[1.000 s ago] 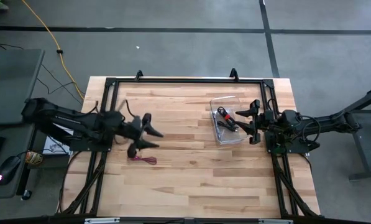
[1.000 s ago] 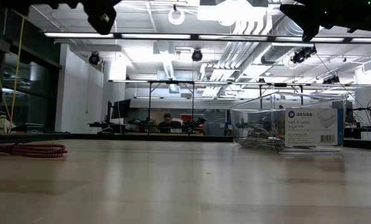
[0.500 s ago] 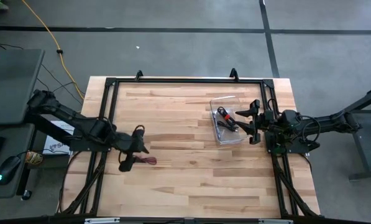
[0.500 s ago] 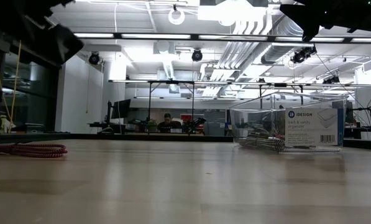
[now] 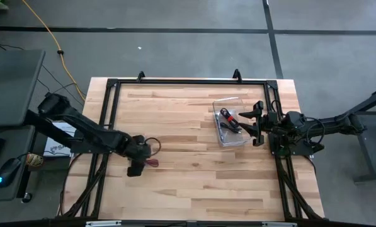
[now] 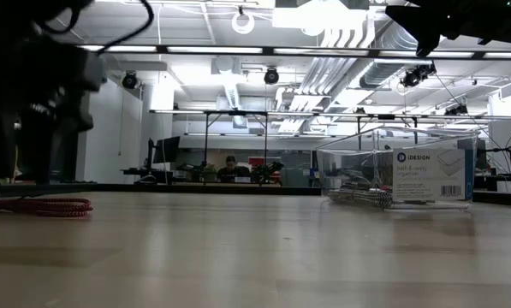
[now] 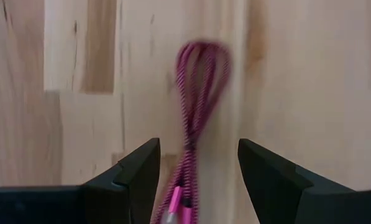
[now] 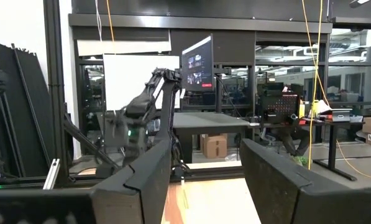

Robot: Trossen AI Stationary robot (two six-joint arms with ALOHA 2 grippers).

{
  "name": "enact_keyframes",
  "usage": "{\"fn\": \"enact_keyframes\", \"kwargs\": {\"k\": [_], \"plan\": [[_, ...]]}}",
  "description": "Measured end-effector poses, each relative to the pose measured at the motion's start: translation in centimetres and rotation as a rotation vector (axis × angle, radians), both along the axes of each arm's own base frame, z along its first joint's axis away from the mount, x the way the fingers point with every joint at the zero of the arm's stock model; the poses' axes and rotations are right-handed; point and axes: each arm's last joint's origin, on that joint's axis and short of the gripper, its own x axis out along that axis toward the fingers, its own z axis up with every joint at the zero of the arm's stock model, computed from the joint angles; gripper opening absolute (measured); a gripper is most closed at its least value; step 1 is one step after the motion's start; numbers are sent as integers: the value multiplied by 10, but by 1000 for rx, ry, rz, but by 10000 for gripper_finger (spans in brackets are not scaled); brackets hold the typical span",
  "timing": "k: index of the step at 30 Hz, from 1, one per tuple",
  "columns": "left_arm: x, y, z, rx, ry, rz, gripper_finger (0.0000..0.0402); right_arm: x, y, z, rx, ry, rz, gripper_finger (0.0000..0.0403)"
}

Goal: Pick and place USB-C Cables
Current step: Put the pink cable charger into the transparent bin

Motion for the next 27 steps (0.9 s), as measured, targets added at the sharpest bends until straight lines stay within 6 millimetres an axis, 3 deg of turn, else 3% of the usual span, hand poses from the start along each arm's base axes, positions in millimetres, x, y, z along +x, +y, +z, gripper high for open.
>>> {"fn": "enact_keyframes", "kwargs": {"k": [10, 22, 27], "plan": [[10, -3, -33, 55, 149, -32, 197, 0, 0, 0, 0, 0, 0, 185], [10, -3, -34, 86, 143, -26, 196, 0, 0, 0, 0, 1, 0, 185], [9, -2, -34, 94, 149, -21, 159, 0, 0, 0, 0, 2, 1, 185]]}}
